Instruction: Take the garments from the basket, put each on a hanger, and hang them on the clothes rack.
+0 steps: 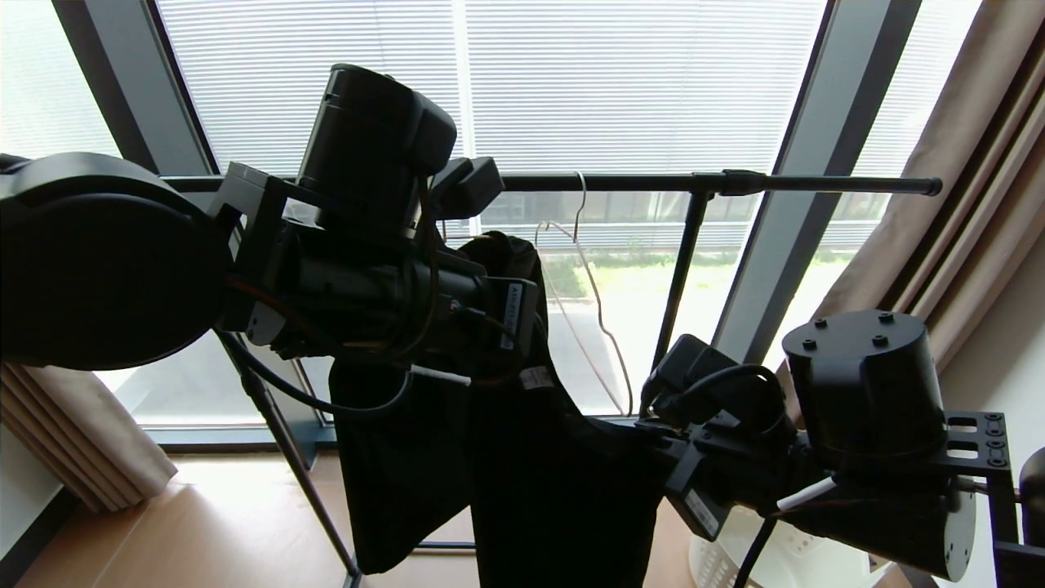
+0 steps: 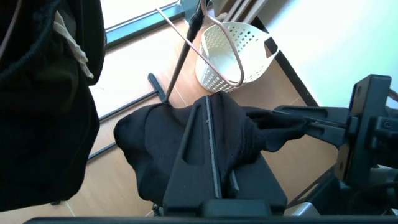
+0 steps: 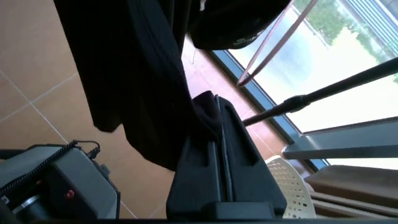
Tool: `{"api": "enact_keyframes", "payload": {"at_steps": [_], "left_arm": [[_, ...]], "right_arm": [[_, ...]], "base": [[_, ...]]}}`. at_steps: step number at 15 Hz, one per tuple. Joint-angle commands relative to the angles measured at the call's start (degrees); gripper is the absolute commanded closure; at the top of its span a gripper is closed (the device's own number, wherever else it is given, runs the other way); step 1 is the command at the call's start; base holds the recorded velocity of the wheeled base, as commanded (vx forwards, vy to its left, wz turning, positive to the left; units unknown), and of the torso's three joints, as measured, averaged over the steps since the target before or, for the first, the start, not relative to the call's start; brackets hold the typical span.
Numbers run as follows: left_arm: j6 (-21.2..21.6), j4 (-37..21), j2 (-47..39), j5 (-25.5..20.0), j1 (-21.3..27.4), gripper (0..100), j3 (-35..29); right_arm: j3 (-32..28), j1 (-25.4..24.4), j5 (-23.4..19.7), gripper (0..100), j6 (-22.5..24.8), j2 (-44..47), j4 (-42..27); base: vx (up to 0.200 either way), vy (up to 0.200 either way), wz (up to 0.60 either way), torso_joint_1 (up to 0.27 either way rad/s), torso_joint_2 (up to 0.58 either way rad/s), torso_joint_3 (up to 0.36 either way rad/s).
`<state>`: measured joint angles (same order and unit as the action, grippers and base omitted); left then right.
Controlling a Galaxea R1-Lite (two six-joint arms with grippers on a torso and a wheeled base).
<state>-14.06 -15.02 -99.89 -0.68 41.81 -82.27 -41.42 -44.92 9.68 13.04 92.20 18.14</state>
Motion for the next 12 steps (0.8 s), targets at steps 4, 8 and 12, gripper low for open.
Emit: {"api": "enact_keyframes", "payload": {"at_steps": [4, 8, 12], "left_arm": [[0.08, 0.08, -0.13, 0.07, -0.15, 100, -0.43], [0.08, 0.17, -0.22, 0.51, -0.33, 100, -0.87], [0.08, 0.34, -0.22, 0.51, -0.51, 100, -1.75]], "right_arm": [[1.35, 0.10, -2.21, 0, 1.55, 1.58, 0.67], [4.16, 0.45, -7.48, 0, 2.16, 1.32, 6.12], [8.03, 2.73, -14.34, 0, 6.64, 1.41, 11.92]], "base": [[0.000, 0.000, 0.00, 0.000, 0.00, 0.000], [0.000, 0.000, 0.00, 0.000, 0.00, 0.000], [0.000, 0.000, 0.00, 0.000, 0.00, 0.000]]}}
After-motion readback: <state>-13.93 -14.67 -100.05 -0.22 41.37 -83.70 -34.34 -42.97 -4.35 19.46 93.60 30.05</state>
